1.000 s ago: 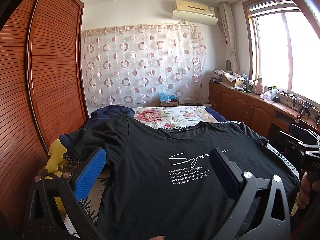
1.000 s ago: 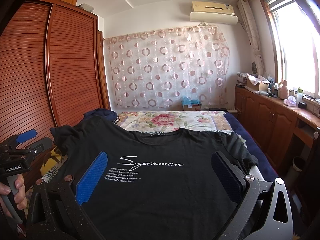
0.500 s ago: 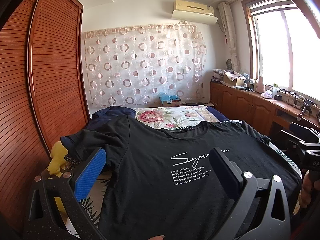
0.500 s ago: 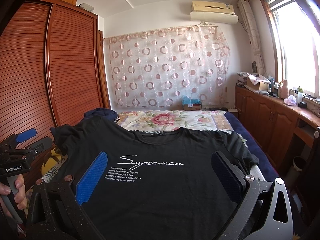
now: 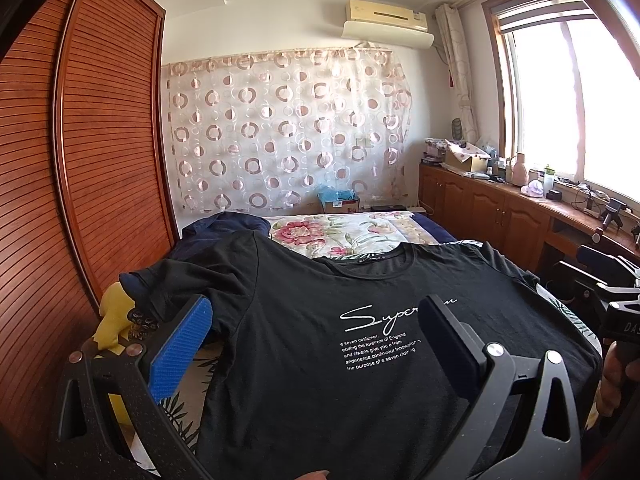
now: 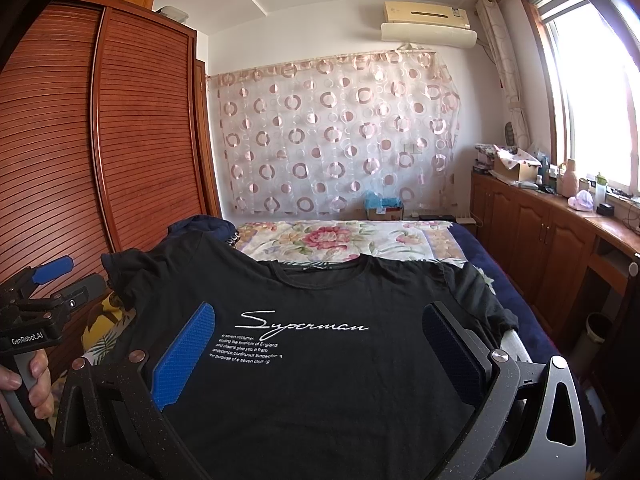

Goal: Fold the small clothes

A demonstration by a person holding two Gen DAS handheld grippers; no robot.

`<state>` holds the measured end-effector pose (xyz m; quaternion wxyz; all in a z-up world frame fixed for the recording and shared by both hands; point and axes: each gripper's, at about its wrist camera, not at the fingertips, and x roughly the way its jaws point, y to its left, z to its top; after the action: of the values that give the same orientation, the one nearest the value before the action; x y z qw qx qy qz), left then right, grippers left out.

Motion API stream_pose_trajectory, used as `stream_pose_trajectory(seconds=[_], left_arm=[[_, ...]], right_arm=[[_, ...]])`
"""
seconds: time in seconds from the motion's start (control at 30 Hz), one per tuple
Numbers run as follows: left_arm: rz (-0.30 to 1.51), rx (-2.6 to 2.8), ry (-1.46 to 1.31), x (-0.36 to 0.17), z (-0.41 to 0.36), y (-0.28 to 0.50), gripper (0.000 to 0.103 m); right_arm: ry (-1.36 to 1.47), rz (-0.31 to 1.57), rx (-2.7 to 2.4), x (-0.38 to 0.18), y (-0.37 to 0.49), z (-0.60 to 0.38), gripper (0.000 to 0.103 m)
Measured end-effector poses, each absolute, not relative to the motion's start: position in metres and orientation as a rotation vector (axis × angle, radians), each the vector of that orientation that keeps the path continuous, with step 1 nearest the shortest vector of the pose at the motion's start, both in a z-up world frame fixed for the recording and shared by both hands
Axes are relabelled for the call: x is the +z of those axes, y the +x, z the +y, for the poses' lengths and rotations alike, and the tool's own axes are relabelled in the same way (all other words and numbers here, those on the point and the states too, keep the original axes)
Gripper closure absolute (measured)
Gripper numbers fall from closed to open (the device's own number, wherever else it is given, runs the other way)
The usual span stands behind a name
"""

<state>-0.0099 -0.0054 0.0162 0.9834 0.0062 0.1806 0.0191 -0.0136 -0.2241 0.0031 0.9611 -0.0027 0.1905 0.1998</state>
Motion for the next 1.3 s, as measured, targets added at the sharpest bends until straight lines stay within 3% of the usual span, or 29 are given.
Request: stream_pose_trajectory(seconds=[0.93,1.3], left_arm=[[0.379,0.039,0.008,0.014,-0.01,-0.011,0.0],[0.467,0.091,-0.027,-0.011,0.014,0.013,0.0]], right_arm=[[0.001,0.39,0.412,0.001,-0.013,-0.225,0.0],[-0.061,0.433,0.422,-0.028,0.024,-0.195,0.0]])
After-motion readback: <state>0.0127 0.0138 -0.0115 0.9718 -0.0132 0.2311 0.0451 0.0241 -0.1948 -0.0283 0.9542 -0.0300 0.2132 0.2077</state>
